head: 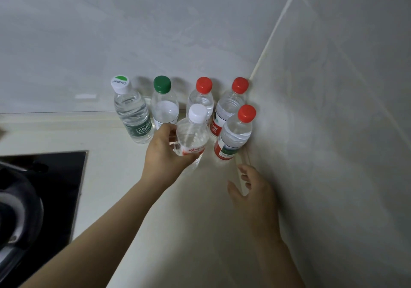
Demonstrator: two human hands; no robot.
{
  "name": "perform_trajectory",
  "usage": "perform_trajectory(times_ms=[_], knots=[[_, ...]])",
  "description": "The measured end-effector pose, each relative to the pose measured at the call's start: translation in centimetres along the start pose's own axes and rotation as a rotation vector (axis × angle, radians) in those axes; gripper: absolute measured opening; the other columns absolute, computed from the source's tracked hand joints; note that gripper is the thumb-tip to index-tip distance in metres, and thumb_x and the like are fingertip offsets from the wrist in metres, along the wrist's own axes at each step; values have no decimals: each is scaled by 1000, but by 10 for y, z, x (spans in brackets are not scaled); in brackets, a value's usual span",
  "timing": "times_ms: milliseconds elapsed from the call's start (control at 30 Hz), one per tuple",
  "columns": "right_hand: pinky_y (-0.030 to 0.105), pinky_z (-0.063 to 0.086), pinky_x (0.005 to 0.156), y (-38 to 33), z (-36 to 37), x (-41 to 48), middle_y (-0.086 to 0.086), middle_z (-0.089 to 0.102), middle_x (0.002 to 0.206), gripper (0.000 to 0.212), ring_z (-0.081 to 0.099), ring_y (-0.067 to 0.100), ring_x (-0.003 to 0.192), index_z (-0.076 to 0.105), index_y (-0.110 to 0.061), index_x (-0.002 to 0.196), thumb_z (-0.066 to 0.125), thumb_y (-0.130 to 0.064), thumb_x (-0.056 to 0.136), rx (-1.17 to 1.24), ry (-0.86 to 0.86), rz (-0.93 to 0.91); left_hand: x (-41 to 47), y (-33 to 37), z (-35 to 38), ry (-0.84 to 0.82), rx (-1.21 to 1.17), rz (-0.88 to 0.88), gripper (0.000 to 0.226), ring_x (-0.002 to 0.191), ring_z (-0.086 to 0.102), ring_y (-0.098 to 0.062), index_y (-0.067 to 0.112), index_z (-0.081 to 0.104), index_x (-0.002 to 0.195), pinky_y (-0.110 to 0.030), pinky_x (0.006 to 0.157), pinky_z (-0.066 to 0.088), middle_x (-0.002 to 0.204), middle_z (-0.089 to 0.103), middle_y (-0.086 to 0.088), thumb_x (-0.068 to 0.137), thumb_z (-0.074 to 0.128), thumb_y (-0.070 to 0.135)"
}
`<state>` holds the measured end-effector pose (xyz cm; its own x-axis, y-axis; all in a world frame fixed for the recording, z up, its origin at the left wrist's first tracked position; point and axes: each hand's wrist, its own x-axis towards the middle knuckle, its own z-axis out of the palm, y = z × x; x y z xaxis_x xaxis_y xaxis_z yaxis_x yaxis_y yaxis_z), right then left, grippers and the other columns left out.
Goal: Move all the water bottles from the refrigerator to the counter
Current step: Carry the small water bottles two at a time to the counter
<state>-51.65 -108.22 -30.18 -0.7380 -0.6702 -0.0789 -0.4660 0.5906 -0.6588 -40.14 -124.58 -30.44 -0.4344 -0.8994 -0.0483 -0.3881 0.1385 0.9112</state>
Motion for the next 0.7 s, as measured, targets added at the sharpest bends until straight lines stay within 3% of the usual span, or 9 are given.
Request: perform_trajectory(times_ms=[267, 533, 700], knots=[[25, 47, 93, 5, 2, -5, 1, 63, 129, 50, 59, 16, 114, 56, -17, 133, 69, -30, 87, 15, -18, 30, 10, 0, 22, -5, -45, 35, 54, 95, 61, -2, 26, 51, 100, -17, 81, 49, 95, 61, 16, 62, 90, 31], [24, 46, 93, 7, 3, -4, 1, 62, 130, 50, 59, 16, 115, 55, -16, 134, 68, -32, 88, 8, -29, 33, 18, -3, 33, 19, -48, 51, 57, 97, 61, -8, 26, 50, 104, -23, 85, 52, 100, 61, 9, 63, 89, 33], [22, 45, 92, 7, 1, -2, 0, 63, 129, 50, 59, 14, 115, 55, -17, 134, 69, -31, 87, 19, -25, 41, 21, -2, 38, 17, -68, 41, 57, 96, 60, -6, 25, 51, 104, -16, 81, 49, 100, 61, 10, 63, 89, 33]])
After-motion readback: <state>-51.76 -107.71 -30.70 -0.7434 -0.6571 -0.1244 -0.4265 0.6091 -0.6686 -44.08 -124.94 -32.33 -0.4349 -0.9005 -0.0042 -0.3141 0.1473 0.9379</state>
